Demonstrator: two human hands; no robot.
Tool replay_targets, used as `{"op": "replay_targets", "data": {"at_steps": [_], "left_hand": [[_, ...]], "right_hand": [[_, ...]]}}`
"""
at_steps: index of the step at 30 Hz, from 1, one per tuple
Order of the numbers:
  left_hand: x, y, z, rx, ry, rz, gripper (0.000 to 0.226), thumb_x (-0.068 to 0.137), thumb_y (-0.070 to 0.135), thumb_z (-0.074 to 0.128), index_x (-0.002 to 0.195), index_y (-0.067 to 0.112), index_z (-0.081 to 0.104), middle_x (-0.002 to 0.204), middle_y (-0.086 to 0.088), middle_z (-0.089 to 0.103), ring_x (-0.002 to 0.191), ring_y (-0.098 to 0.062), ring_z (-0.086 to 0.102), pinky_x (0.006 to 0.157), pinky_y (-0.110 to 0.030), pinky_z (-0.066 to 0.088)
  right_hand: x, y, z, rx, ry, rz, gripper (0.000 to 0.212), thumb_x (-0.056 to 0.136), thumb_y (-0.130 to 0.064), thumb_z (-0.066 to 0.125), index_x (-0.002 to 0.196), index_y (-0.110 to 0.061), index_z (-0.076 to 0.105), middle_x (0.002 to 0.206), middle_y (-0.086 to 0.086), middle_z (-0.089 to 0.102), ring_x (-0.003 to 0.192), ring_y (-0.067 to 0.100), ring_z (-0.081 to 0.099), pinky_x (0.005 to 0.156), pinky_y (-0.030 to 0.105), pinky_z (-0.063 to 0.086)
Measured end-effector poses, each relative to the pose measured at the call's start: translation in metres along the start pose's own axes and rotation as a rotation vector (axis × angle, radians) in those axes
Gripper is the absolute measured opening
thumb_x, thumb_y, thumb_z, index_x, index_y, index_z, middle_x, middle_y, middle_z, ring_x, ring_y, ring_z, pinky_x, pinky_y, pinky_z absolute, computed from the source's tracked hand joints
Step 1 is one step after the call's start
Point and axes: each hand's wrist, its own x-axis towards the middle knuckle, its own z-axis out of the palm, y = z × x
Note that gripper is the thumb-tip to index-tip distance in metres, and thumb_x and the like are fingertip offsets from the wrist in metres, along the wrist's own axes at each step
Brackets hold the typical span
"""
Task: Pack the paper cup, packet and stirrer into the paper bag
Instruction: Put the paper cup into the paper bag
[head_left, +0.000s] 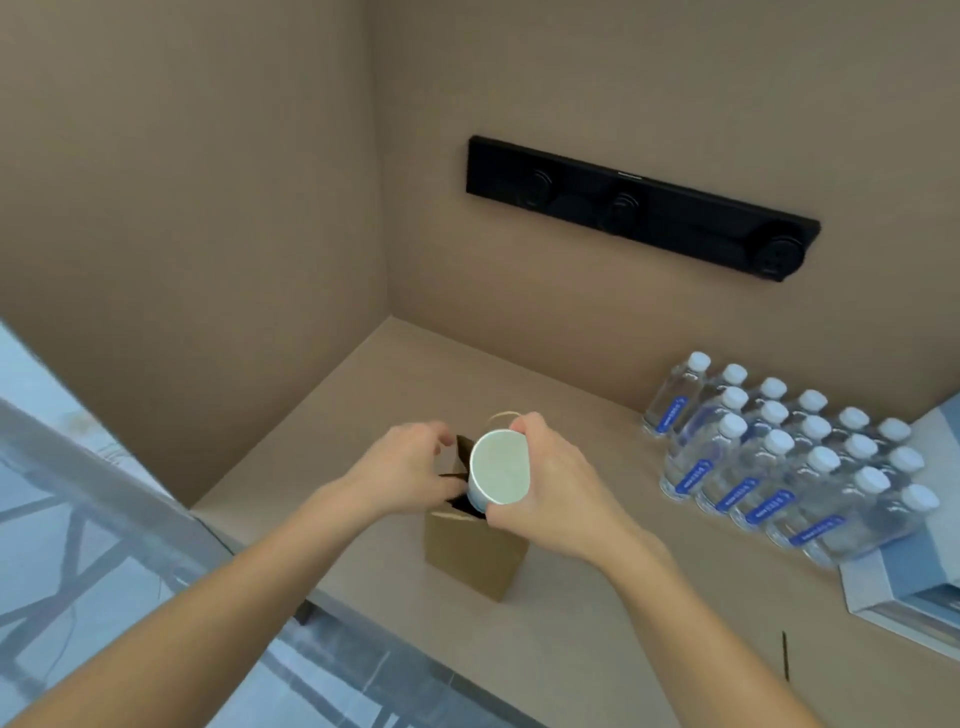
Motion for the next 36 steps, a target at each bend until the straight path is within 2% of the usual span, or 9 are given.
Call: {"op": "replay_targets", "data": {"at_steps": [3, 8, 14, 18, 25, 28, 32, 34, 36], "left_hand": [[0.020, -0.008, 0.014, 0.007, -0.065, -0.083, 0.058, 0.075, 0.042, 0.070, 0.125, 0.016, 0.058, 0.110, -0.008, 0.071, 0.105, -0.031, 0.065, 0.087, -0.038, 0.054], [0.029, -0.013, 0.024, -0.039, -0.023, -0.100, 0.018, 0.075, 0.024, 0.052, 0.084, 0.010, 0.060, 0.079, -0.015, 0.073, 0.082, -0.037, 0.072, 0.079, -0.043, 0.060], [0.030, -0.016, 0.032, -0.027, -0.074, -0.058, 0.017, 0.084, 0.018, 0.047, 0.087, 0.004, 0.056, 0.086, -0.023, 0.070, 0.084, -0.042, 0.068, 0.080, -0.048, 0.059], [0.033, -0.016, 0.031, -0.024, -0.095, -0.030, 0.019, 0.086, 0.018, 0.046, 0.092, 0.007, 0.060, 0.087, -0.022, 0.070, 0.085, -0.042, 0.068, 0.082, -0.049, 0.058], [0.039, -0.026, 0.034, -0.066, -0.134, -0.006, 0.021, 0.089, 0.023, 0.046, 0.089, 0.009, 0.061, 0.084, -0.018, 0.070, 0.080, -0.037, 0.070, 0.082, -0.048, 0.059], [0.041, -0.031, 0.034, -0.092, -0.131, -0.004, 0.028, 0.090, 0.028, 0.041, 0.082, 0.009, 0.060, 0.080, -0.016, 0.071, 0.075, -0.036, 0.071, 0.079, -0.046, 0.058], [0.045, -0.042, 0.035, -0.210, -0.123, 0.041, 0.062, 0.090, 0.063, 0.023, 0.079, 0.021, 0.067, 0.064, -0.006, 0.073, 0.051, -0.018, 0.070, 0.072, -0.036, 0.055], [0.049, -0.054, 0.042, -0.314, -0.127, 0.051, 0.075, 0.086, 0.076, 0.014, 0.087, 0.027, 0.071, 0.066, -0.001, 0.075, 0.050, -0.013, 0.069, 0.066, -0.036, 0.054], [0.058, -0.068, 0.057, -0.450, -0.124, 0.042, 0.074, 0.090, 0.073, 0.015, 0.090, 0.027, 0.073, 0.076, 0.002, 0.075, 0.060, -0.013, 0.071, 0.061, -0.033, 0.053]], "right_hand": [[0.013, 0.006, 0.016, -0.146, -0.025, 0.070, 0.053, 0.059, -0.038, 0.070, 0.097, -0.030, 0.035, 0.100, -0.004, 0.047, 0.090, 0.025, 0.052, 0.062, 0.034, 0.042], [0.030, 0.010, 0.034, -0.541, -0.037, 0.094, 0.054, 0.063, -0.042, 0.071, 0.105, -0.015, 0.050, 0.109, 0.005, 0.055, 0.105, 0.029, 0.046, 0.069, 0.035, 0.040], [0.066, 0.012, 0.077, -1.020, -0.270, 0.092, 0.032, 0.085, -0.025, 0.058, 0.113, -0.011, 0.059, 0.115, 0.010, 0.065, 0.109, 0.033, 0.052, 0.077, 0.036, 0.036], [0.090, 0.026, 0.102, -0.845, -0.430, 0.264, 0.028, 0.092, -0.012, 0.050, 0.118, -0.011, 0.060, 0.122, 0.008, 0.065, 0.113, 0.030, 0.061, 0.085, 0.038, 0.049], [0.103, 0.040, 0.126, -0.393, -0.607, 0.455, 0.048, 0.094, -0.007, 0.050, 0.140, -0.010, 0.037, 0.131, 0.015, 0.053, 0.116, 0.033, 0.056, 0.094, 0.043, 0.047], [0.094, 0.037, 0.117, -0.395, -0.707, 0.417, 0.056, 0.089, -0.003, 0.053, 0.140, -0.010, 0.034, 0.128, 0.017, 0.053, 0.113, 0.034, 0.056, 0.093, 0.043, 0.049], [0.077, 0.010, 0.072, -0.386, -0.606, 0.250, 0.028, 0.089, -0.011, 0.051, 0.117, -0.009, 0.057, 0.116, 0.014, 0.064, 0.102, 0.032, 0.061, 0.084, 0.038, 0.052], [0.059, 0.001, 0.035, -0.213, -0.510, 0.119, 0.024, 0.091, -0.013, 0.052, 0.113, -0.015, 0.060, 0.114, 0.009, 0.067, 0.099, 0.026, 0.064, 0.083, 0.035, 0.053], [0.033, 0.001, -0.004, 0.195, -0.473, 0.115, 0.030, 0.092, -0.013, 0.057, 0.121, -0.022, 0.061, 0.113, 0.004, 0.072, 0.095, 0.017, 0.070, 0.088, 0.028, 0.055]]}}
